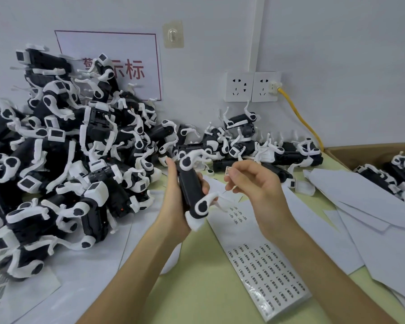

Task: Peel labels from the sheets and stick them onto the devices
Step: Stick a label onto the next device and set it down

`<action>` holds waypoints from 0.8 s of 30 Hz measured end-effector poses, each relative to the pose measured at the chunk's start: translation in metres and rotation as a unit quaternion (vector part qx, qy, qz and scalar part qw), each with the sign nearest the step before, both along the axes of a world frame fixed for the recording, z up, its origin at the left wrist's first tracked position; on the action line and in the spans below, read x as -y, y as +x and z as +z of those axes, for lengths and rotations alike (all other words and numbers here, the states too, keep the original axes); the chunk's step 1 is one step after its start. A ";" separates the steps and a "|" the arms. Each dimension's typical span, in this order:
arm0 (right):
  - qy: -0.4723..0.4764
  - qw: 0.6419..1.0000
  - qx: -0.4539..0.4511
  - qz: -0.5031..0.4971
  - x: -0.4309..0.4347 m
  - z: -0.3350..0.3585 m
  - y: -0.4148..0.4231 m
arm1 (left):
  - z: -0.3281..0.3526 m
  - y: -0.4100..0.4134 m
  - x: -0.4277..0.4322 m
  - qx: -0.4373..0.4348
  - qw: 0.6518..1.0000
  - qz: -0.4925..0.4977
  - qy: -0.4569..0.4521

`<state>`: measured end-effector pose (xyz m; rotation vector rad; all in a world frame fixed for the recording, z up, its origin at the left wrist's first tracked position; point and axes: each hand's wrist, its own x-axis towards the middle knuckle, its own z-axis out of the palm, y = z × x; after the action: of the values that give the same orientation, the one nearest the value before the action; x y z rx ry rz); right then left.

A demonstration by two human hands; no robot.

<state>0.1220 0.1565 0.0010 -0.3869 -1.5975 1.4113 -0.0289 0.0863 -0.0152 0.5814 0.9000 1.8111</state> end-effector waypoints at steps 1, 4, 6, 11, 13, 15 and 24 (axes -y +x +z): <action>0.015 1.000 0.010 -0.004 0.000 0.000 0.000 | -0.003 0.005 -0.002 -0.019 1.000 0.005 -0.014; 0.070 0.996 0.060 -0.005 0.000 -0.002 0.001 | -0.010 0.015 -0.005 -0.056 0.997 0.015 -0.043; 0.083 0.993 0.089 0.002 0.002 -0.003 -0.002 | -0.014 0.018 -0.006 -0.062 0.997 0.009 -0.046; 0.065 0.989 0.131 -0.016 0.004 -0.009 -0.008 | -0.018 0.023 -0.005 -0.098 0.994 -0.004 -0.054; 0.052 0.990 0.130 -0.033 0.005 -0.010 -0.009 | -0.017 0.025 -0.004 -0.104 0.992 0.016 -0.065; 0.047 0.990 0.129 -0.043 0.007 -0.012 -0.011 | -0.018 0.026 -0.004 -0.120 0.990 0.039 -0.070; 0.045 0.989 0.132 -0.053 0.008 -0.014 -0.011 | -0.018 0.028 -0.006 -0.166 0.980 0.089 -0.070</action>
<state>0.1107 0.1483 -0.0128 -0.6166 -1.8177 1.2428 -0.0007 0.0920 -0.0334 0.7465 1.3316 1.8183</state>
